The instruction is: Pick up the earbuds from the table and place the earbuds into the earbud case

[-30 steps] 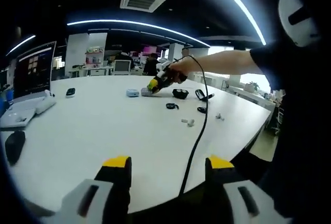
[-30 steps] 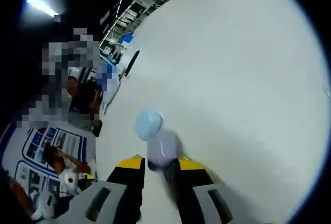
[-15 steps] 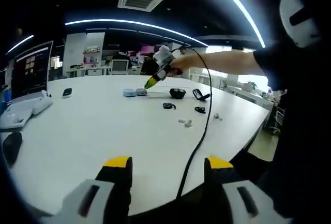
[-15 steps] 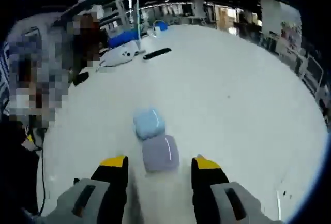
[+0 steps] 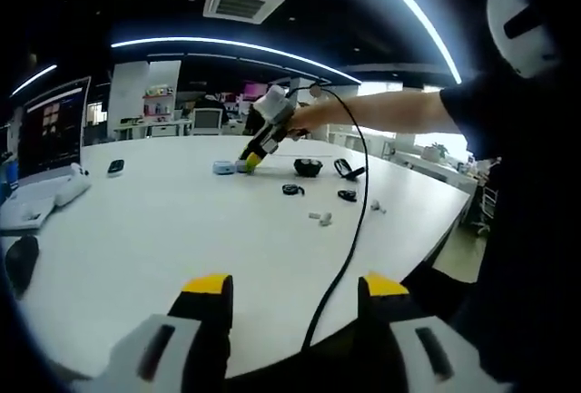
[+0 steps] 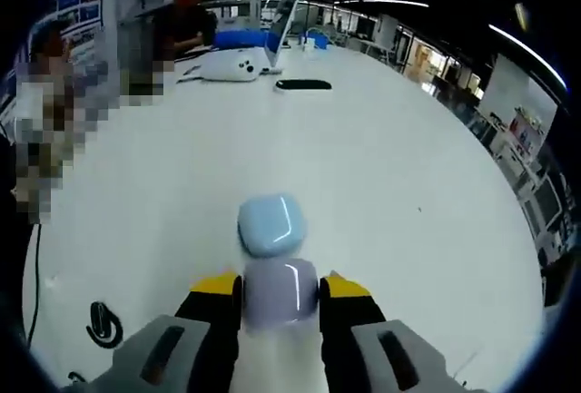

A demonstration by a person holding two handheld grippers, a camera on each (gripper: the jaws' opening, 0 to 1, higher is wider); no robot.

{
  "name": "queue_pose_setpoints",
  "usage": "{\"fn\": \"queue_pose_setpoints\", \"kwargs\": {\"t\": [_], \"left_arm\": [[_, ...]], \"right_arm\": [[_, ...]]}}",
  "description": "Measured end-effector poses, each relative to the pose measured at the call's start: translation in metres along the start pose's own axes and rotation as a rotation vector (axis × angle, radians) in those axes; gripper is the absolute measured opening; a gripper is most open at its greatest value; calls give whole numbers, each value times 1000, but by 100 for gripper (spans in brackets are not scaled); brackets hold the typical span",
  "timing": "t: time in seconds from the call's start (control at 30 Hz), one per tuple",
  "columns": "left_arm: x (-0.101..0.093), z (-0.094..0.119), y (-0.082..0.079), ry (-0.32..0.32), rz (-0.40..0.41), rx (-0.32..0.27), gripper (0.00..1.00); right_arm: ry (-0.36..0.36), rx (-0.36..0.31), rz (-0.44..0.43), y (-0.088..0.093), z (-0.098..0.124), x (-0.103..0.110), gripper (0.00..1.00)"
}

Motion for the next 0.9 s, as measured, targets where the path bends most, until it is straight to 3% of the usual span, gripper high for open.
{"fn": "queue_pose_setpoints", "kwargs": {"t": [0.27, 0.6, 0.67, 0.73, 0.9], "left_arm": [[1, 1, 3, 4, 8, 0, 56], [1, 0, 2, 8, 11, -5, 56], [0, 0, 2, 8, 9, -5, 57], [1, 1, 1, 5, 2, -3, 57], [2, 2, -2, -4, 6, -14, 58]], "right_arm": [[-20, 28, 46, 9, 3, 0, 33], [-18, 21, 29, 14, 6, -8, 33], [-8, 27, 4, 15, 6, -10, 40], [-16, -11, -27, 11, 9, -7, 45], [3, -113, -95, 5, 37, 8, 45]]}}
Point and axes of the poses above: the point that each gripper's makers call its tool centre point, and the gripper's own axes: z roughly backward along the fingers, x roughly to its left, y roughly out of its underside, the point moved 3 cm from there along z, roughly backward along the fingers, and after that the axes turned 5 degrees about -z, right-handed, at the moved point
